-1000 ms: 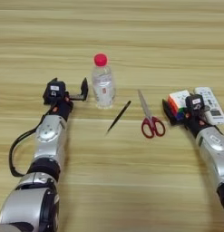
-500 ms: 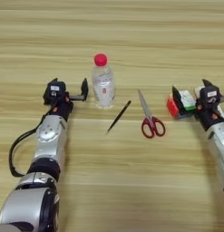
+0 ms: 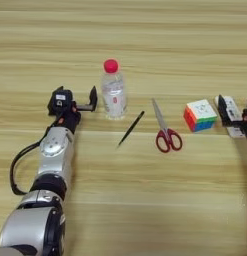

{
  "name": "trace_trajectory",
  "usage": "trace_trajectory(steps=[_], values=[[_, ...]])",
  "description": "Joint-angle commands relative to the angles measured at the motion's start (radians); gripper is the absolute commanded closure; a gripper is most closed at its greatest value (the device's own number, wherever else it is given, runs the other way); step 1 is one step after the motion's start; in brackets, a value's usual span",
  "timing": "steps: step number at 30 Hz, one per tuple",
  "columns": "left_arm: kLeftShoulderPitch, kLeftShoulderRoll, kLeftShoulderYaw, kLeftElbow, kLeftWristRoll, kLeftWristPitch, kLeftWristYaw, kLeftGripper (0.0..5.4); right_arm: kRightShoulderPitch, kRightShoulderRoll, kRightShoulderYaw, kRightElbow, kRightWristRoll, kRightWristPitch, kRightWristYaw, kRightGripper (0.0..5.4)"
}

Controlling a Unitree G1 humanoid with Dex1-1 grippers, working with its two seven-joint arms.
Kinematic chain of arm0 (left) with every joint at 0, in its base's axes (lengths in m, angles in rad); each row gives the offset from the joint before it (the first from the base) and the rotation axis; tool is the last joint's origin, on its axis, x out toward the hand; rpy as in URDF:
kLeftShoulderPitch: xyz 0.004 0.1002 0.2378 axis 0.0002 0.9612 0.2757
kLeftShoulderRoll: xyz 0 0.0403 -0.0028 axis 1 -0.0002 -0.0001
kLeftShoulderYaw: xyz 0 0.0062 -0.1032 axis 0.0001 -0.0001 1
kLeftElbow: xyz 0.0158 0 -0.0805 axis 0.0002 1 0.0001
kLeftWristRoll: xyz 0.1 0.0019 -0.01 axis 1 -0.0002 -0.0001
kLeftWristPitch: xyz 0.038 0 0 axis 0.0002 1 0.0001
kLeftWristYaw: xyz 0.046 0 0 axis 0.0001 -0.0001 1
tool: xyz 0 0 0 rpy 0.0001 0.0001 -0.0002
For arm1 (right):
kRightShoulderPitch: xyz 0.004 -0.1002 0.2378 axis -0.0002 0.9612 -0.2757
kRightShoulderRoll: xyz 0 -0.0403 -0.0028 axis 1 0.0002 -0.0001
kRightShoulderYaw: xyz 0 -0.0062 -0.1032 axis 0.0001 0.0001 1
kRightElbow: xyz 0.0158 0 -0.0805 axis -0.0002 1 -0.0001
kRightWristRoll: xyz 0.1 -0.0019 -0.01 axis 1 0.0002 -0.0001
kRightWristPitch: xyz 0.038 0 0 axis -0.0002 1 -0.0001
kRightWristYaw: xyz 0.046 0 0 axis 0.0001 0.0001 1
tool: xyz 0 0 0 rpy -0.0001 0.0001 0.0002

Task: Move the objects on the table

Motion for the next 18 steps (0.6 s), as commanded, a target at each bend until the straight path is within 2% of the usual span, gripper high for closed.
trace_trajectory(steps=[1,8,18], values=[[-0.016,0.001,-0.006,0.011,0.016,-0.005,0.006,0.0,-0.038,-0.028,0.002,0.074,-0.018,0.015,-0.01,0.02],[-0.014,0.002,-0.005,0.011,0.017,-0.005,0.005,0.0,-0.048,-0.028,0.032,0.126,-0.035,0.012,0.001,0.02],[-0.014,0.002,-0.006,0.01,0.017,-0.006,0.006,0.0,-0.056,-0.029,0.038,0.157,-0.03,0.009,0.003,0.02]])
